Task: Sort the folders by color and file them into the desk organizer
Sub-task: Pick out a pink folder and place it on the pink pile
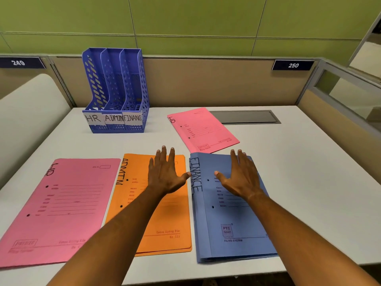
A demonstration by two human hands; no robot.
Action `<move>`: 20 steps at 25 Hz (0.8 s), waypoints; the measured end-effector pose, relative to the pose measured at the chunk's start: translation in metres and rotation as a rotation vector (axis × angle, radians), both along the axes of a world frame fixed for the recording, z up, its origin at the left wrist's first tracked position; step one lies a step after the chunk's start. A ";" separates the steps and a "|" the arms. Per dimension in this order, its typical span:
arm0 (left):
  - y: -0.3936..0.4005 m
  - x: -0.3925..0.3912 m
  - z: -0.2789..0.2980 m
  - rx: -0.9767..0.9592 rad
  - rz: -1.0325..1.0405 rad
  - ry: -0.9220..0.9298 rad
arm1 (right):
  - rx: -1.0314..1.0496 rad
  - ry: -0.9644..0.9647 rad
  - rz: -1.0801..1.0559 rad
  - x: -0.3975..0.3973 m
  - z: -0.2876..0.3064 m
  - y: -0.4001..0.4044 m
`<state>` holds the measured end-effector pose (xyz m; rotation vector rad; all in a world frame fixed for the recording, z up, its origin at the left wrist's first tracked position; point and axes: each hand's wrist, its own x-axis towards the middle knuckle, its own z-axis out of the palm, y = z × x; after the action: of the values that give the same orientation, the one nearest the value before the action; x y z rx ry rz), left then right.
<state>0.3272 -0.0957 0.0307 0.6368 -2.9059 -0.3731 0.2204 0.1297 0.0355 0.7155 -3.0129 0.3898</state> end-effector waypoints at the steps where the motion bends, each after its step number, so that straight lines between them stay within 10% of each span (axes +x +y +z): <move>1: -0.003 -0.006 0.000 -0.007 -0.001 -0.006 | 0.009 0.002 0.007 -0.005 -0.002 -0.004; 20: -0.062 -0.162 -0.061 0.303 0.127 -0.156 | 0.004 -0.130 0.103 -0.164 -0.063 -0.075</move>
<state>0.1655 -0.1578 -0.0307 0.9279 -2.9574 -0.7893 0.0560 0.0545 -0.0278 0.8818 -3.1070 0.4503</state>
